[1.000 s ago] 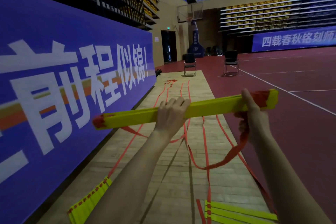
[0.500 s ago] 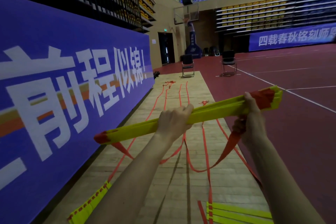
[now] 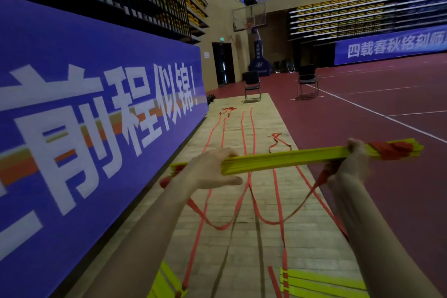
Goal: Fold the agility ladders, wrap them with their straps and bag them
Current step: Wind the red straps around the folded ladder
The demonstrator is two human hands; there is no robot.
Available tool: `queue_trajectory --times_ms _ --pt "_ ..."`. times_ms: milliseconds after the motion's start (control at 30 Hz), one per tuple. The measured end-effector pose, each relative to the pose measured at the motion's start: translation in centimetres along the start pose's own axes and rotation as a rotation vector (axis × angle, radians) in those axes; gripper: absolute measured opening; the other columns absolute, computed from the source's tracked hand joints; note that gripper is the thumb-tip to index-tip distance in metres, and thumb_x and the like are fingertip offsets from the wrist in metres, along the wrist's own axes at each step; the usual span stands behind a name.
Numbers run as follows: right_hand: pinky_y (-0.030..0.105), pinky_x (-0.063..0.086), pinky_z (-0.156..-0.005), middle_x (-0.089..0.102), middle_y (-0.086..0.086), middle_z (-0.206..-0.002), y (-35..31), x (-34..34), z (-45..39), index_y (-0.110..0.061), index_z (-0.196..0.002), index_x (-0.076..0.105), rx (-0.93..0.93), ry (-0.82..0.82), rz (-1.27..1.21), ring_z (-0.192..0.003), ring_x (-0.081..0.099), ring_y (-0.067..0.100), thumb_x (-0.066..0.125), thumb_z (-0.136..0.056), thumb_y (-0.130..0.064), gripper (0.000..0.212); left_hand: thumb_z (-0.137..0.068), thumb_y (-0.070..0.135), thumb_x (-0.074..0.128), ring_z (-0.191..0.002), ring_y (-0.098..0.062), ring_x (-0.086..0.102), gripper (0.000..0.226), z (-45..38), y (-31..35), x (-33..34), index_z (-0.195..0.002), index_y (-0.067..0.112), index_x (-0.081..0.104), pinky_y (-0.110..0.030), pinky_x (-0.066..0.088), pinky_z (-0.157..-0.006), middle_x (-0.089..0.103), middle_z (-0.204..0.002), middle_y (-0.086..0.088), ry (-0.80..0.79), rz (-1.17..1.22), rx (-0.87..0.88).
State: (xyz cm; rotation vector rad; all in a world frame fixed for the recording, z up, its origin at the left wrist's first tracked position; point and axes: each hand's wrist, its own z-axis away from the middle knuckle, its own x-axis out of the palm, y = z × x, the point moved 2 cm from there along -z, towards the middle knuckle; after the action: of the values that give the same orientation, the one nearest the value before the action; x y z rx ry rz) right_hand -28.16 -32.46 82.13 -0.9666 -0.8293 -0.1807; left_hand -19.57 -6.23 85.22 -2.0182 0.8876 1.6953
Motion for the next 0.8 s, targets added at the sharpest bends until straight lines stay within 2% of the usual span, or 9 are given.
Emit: queue_trajectory --times_ms 67,167,267,367,433,500,600,700,800 --pt "0.018 0.027 -0.039 0.041 -0.004 -0.058 -0.3 -0.3 -0.4 -0.020 -0.074 0.046 -0.041 0.022 -0.018 -0.040 0.038 0.010 0.069 -0.075 -0.029 0.024 -0.085 0.058 0.058 -0.127 -0.013 0.043 0.056 0.5 -1.6 -0.8 -0.133 0.033 0.047 -0.040 0.039 -0.104 0.045 -0.140 0.009 0.072 0.199 -0.051" --pt "0.020 0.027 -0.039 0.040 -0.004 -0.055 -0.4 -0.5 -0.4 -0.020 -0.071 0.046 -0.070 0.036 -0.036 -0.037 0.037 0.008 0.069 -0.076 -0.025 0.025 -0.095 0.051 0.047 -0.121 -0.022 0.049 0.050 0.5 -6.1 -2.0 -0.131 0.018 0.050 -0.042 0.042 -0.101 0.050 -0.136 -0.002 0.230 0.210 -0.397" --pt "0.019 0.028 -0.039 0.041 -0.004 -0.056 -0.2 -0.9 -0.6 -0.020 -0.071 0.046 -0.066 0.033 -0.044 -0.038 0.038 0.009 0.069 -0.077 -0.026 0.025 -0.100 0.051 0.034 -0.126 -0.033 0.046 0.062 1.8 -11.0 -0.8 -0.141 0.005 0.038 -0.041 0.037 -0.103 0.043 -0.144 -0.017 -0.037 0.150 -0.760" --pt "0.018 0.029 -0.039 0.041 -0.006 -0.051 -0.2 -0.8 -0.6 -0.020 -0.066 0.047 -0.052 0.009 -0.060 -0.037 0.039 0.009 0.069 -0.078 -0.027 0.026 -0.097 0.062 0.023 -0.105 -0.028 0.062 0.073 3.1 -12.4 0.7 -0.133 0.004 0.046 -0.046 0.041 -0.093 0.057 -0.131 -0.016 -0.327 0.478 -0.898" --pt "0.018 0.031 -0.040 0.042 -0.007 -0.050 -0.3 -0.6 -0.4 -0.020 -0.065 0.047 -0.051 0.003 -0.072 -0.035 0.040 0.007 0.070 -0.078 -0.027 0.027 -0.094 0.067 0.022 -0.090 -0.026 0.067 0.078 3.8 -13.1 1.0 -0.118 0.001 0.057 -0.042 0.046 -0.077 0.068 -0.110 -0.015 -0.332 0.667 -0.953" --pt "0.018 0.032 -0.040 0.042 -0.008 -0.049 -0.4 -0.4 -0.2 -0.020 -0.065 0.047 -0.059 -0.003 -0.067 -0.035 0.042 0.006 0.069 -0.079 -0.027 0.028 -0.091 0.071 0.024 -0.079 -0.027 0.067 0.081 4.5 -14.2 1.6 -0.102 -0.001 0.060 -0.038 0.049 -0.072 0.069 -0.094 -0.017 -0.330 0.794 -1.000" --pt "0.019 0.032 -0.041 0.042 -0.009 -0.046 -0.5 -0.3 -0.2 -0.021 -0.065 0.046 -0.067 -0.015 -0.065 -0.035 0.041 0.006 0.068 -0.081 -0.028 0.028 -0.094 0.064 0.030 -0.074 -0.027 0.068 0.068 5.9 -14.7 2.8 -0.103 0.002 0.058 -0.036 0.051 -0.072 0.069 -0.093 -0.019 -0.395 0.995 -1.021" --pt "0.019 0.033 -0.042 0.042 -0.011 -0.042 -0.4 -0.4 -0.1 -0.021 -0.065 0.046 -0.058 -0.015 -0.057 -0.036 0.042 0.006 0.068 -0.081 -0.028 0.028 -0.098 0.029 0.049 -0.091 -0.025 0.069 0.035 6.3 -13.8 3.3 -0.116 0.001 0.059 -0.040 0.060 -0.072 0.069 -0.109 -0.018 -0.178 1.335 -0.931" --pt "0.020 0.032 -0.041 0.041 -0.010 -0.041 0.1 -0.5 -0.1 -0.021 -0.065 0.045 -0.043 -0.001 -0.062 -0.035 0.040 0.007 0.068 -0.081 -0.028 0.029 -0.093 0.015 0.059 -0.096 -0.023 0.066 0.026 6.3 -13.9 3.5 -0.114 0.001 0.061 -0.039 0.059 -0.076 0.071 -0.101 -0.015 0.081 1.448 -0.901"
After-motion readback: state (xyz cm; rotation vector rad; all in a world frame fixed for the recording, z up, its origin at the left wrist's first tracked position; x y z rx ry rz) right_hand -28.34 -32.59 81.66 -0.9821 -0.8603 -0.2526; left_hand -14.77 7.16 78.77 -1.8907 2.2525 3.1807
